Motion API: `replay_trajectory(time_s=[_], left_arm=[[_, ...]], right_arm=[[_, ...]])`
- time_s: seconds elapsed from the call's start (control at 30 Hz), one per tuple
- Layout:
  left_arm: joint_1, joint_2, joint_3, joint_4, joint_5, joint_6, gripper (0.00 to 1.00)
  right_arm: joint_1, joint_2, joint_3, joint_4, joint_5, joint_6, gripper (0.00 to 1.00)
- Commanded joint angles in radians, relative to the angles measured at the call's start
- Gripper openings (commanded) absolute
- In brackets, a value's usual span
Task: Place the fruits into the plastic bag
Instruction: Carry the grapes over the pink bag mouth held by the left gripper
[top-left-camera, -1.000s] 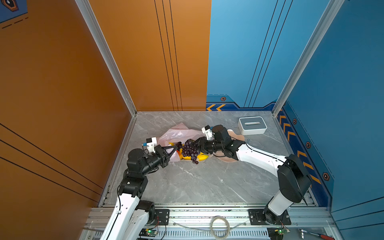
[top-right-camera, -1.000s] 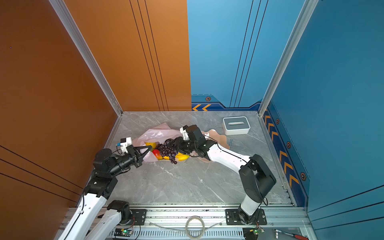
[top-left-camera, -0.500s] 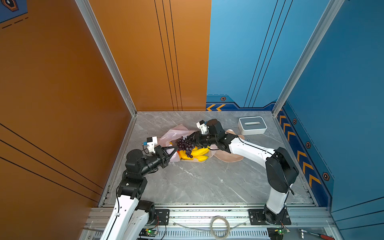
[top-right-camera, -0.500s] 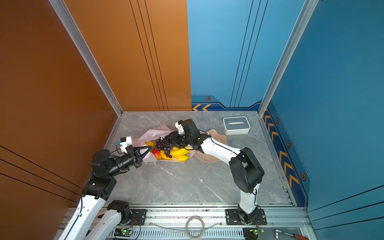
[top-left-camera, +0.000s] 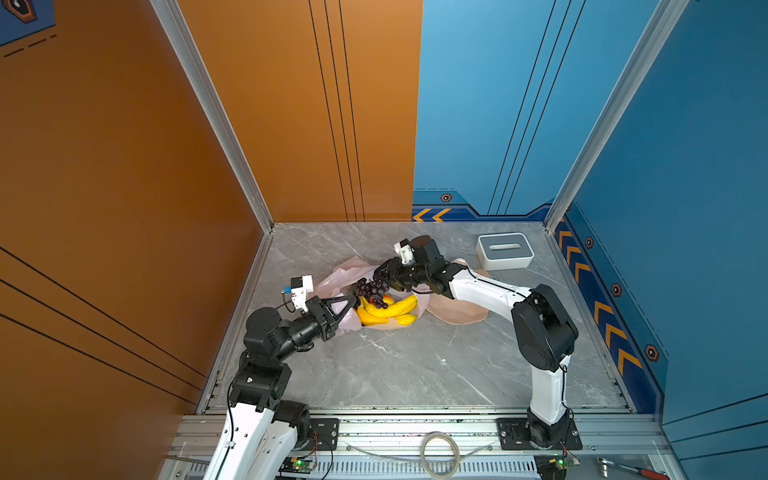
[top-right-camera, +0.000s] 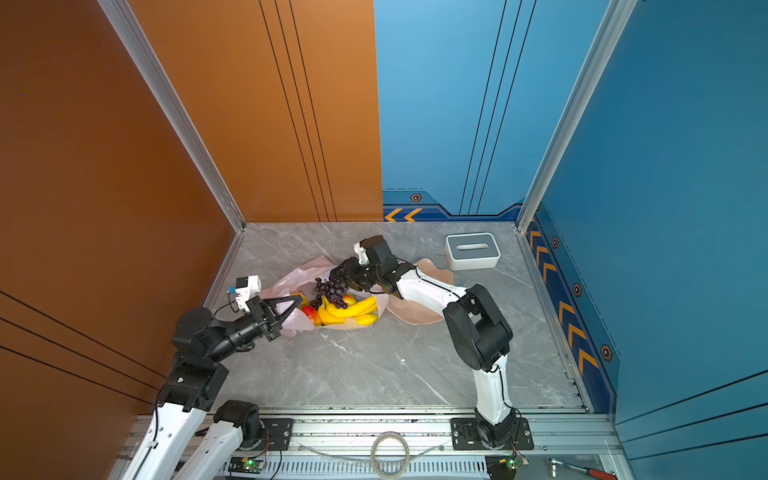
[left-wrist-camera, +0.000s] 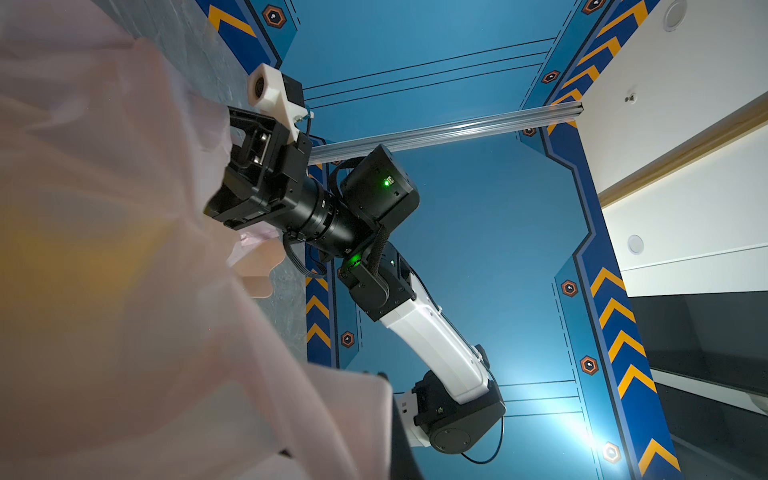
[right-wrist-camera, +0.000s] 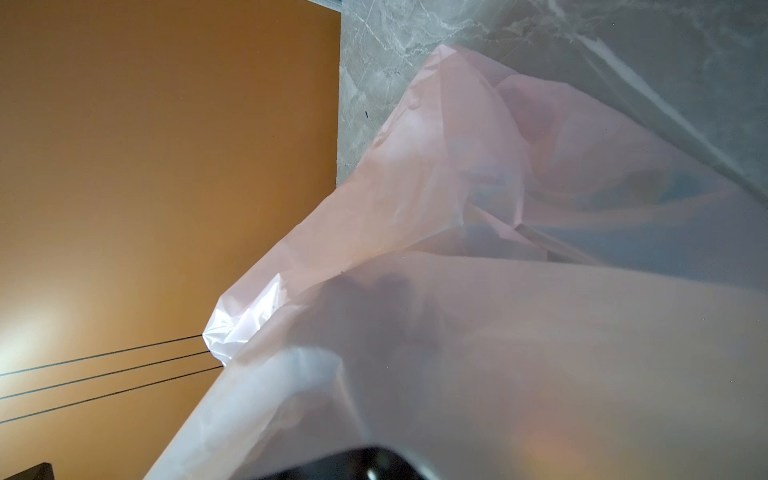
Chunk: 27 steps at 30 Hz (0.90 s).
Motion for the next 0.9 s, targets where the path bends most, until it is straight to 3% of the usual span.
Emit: replay_trajectory(time_s=[0.0,0.27,0.63,0.87], left_arm=[[-0.007,0.001,-0.010,0.009,0.010,0.027,0.00],[-0.009,0.016,-0.016,0.024,-0.002,0.026,0.00],[-0.009,0.018,-0.051,0.067,-0.010,0.003,0.00],[-0.010,0.019,-0.063,0.078,-0.007,-0.003,0.00]], right_arm=[[0.015,0.012,0.043,0.058,0.065,-0.014,0.42],[0.074,0.045,0.080,0.049,0.177,-0.101,0.42],[0.155,0.069,0.210,-0.232,0.437,-0.462,0.43],[0.195,0.133,0.283,-0.338,0.571,-0.603,0.43]])
